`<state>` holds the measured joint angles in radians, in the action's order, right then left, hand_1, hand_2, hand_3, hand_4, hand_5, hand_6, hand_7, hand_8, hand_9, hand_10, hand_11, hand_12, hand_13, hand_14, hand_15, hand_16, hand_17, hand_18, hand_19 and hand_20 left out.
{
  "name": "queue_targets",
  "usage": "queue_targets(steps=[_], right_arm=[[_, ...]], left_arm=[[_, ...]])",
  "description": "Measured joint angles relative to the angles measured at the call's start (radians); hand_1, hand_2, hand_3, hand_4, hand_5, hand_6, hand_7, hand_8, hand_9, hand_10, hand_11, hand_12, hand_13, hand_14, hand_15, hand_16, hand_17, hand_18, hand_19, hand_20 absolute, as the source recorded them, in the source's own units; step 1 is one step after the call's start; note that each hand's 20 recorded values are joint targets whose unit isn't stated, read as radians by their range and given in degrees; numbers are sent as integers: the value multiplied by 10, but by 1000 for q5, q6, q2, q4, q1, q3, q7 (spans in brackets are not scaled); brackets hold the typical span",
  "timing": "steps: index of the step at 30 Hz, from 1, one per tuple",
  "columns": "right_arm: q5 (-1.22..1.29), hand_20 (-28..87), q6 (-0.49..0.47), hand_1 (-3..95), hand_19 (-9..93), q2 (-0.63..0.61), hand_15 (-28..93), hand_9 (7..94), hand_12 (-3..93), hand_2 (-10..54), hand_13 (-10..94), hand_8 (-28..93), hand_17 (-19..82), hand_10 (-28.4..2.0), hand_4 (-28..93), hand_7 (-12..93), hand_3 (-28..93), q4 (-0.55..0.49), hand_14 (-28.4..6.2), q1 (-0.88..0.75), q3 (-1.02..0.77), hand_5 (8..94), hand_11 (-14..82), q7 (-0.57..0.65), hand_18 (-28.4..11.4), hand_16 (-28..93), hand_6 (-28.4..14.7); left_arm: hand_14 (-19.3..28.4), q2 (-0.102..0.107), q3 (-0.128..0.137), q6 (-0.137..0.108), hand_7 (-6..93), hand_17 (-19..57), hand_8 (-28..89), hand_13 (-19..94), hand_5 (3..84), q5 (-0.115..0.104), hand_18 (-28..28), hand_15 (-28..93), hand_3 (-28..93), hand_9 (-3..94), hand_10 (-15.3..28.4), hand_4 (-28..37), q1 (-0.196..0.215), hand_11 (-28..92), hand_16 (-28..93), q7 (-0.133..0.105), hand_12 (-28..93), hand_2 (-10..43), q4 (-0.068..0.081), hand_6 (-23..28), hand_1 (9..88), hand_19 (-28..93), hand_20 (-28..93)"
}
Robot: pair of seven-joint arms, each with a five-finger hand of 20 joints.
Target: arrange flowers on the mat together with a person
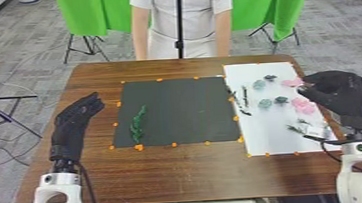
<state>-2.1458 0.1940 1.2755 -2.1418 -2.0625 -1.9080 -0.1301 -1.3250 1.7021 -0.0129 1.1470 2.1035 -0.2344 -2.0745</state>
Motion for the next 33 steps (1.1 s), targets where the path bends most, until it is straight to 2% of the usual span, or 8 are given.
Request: queue_targets(steps=[3,10,16,17,19,20,23,33], right_arm=[[-121,581,-39,373,821,-19,517,725,245,-95,729,-80,382,-129,-283,217,694,-6,-99,-31,-77,669,260,57,-210,296,-23],[-277,572,-273,385,839,-59,541,730,234,-95,732,-78,404,-127,-283,201,697,9,-95,-87,-124,670,245,159,-203,291,-25],[-298,573,-315,399,873,-93,567,739,227,-95,746,-78,423,-124,-283,196,654,88,-94,-80,-123,678,236,172,-204,298,-24],[-302,571,-319,431,882,-97,578,741,227,-95,746,-78,428,-124,-283,195,590,98,-92,-78,-123,679,235,172,-204,301,-23],[-307,570,-333,638,904,-104,601,751,225,-95,750,-81,443,-125,-161,194,110,111,-88,-74,-123,688,230,172,-203,306,-20],[-310,566,-342,705,911,-107,610,756,225,-95,753,-82,449,-125,-90,195,-64,115,-86,-72,-123,691,228,173,-202,307,-19],[-316,579,-355,721,928,-115,624,785,229,-95,776,-80,480,-120,-49,195,-177,129,-74,-65,-117,721,234,182,-192,317,-15],[-336,616,-325,718,932,-138,613,871,234,-95,853,-91,555,-108,-70,221,-92,192,-53,-39,-63,800,246,220,-186,331,10]], left_arm=[[164,-7,9,2,149,68,-61,343,487,7,116,170,622,433,124,-142,0,183,45,6,153,-52,-3,34,318,62,201],[164,0,-3,-14,153,68,-62,345,488,6,116,173,624,436,126,-142,1,187,45,-1,153,-54,-4,34,319,62,201],[164,13,-11,-20,151,68,-63,344,488,5,116,174,623,436,126,-142,1,186,44,-3,152,-54,-4,34,320,63,202],[164,14,-12,-21,152,68,-62,344,487,4,116,174,624,435,126,-141,1,186,44,-3,152,-54,-5,34,319,63,202],[163,17,-14,-22,152,68,-62,344,487,3,116,173,624,436,126,-141,1,186,43,-3,152,-54,-5,34,319,63,202],[163,19,-15,-23,152,68,-62,344,487,3,116,173,623,436,125,-142,1,186,43,-3,152,-55,-5,34,319,63,201],[164,21,-15,-26,151,68,-62,344,487,1,116,173,623,435,125,-141,2,186,44,-3,152,-54,-6,34,319,63,201],[164,22,-17,-28,151,68,-62,344,487,0,116,173,623,434,125,-141,4,186,43,-2,152,-55,-7,34,319,63,201]])
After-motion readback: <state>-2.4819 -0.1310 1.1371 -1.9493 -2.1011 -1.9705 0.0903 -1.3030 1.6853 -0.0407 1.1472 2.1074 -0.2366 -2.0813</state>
